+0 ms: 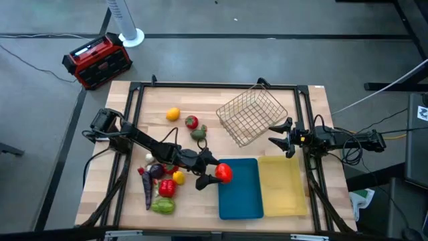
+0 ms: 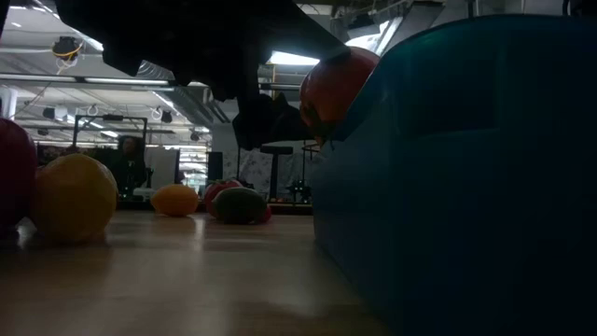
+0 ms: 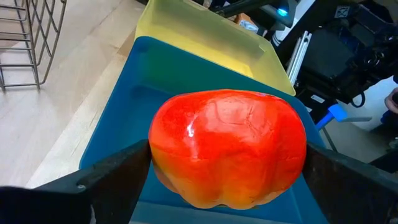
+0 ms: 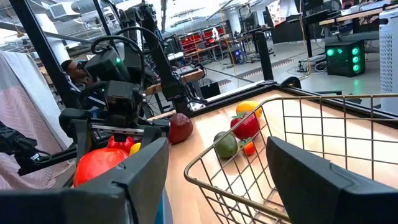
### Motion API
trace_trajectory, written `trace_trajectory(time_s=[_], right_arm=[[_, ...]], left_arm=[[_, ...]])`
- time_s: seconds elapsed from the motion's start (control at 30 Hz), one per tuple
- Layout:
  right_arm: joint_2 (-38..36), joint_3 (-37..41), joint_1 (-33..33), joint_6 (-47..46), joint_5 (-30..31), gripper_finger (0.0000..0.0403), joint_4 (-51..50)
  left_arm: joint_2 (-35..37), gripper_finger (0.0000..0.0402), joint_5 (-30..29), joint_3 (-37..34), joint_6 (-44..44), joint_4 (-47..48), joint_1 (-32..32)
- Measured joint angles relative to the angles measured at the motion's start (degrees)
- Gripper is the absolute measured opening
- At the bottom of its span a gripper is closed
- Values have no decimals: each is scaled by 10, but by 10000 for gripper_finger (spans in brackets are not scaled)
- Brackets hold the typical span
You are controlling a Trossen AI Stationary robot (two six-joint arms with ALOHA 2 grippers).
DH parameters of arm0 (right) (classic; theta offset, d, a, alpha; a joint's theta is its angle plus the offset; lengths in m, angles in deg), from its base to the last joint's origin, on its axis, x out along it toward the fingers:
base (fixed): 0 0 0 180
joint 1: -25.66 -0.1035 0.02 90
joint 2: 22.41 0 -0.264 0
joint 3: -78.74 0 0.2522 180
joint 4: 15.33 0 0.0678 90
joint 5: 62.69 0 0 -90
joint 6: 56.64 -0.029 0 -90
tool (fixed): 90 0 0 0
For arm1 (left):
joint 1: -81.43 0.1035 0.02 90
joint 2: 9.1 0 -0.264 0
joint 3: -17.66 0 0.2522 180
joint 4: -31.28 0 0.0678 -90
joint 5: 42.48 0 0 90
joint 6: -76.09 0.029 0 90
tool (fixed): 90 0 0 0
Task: Sort produce into baskets
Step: Put the yellow tomato into the blue bin, then put the green lime into the blue bin
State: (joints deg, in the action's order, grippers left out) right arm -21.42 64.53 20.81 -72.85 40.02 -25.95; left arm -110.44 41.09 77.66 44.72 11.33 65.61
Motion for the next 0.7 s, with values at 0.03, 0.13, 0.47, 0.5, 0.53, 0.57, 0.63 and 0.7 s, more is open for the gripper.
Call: trace_trajectory(time_s=[0.03, 0.13, 0.47, 0.5, 0.53, 0.57, 0.63, 0.7], right_arm=[[0, 0, 0, 0, 0, 269, 0], [0, 0, 0, 0, 0, 269, 0], [0, 0, 0, 0, 2, 269, 0], [0, 0, 0, 0, 2, 269, 0], [0, 0, 0, 0, 2, 269, 0], [0, 0, 0, 0, 2, 269, 0], [0, 0, 0, 0, 2, 269, 0], [0, 0, 0, 0, 2, 269, 0]], left_arm=[[0, 396, 0, 0, 5, 0, 0], [0, 399, 11, 0, 27, 0, -1], [0, 399, 26, 0, 35, -7, 2], [0, 399, 26, 0, 36, -11, 2], [0, 399, 26, 0, 44, -17, 2], [0, 399, 25, 0, 55, -23, 2], [0, 399, 18, 0, 75, -33, 2], [0, 399, 12, 0, 94, -45, 4]])
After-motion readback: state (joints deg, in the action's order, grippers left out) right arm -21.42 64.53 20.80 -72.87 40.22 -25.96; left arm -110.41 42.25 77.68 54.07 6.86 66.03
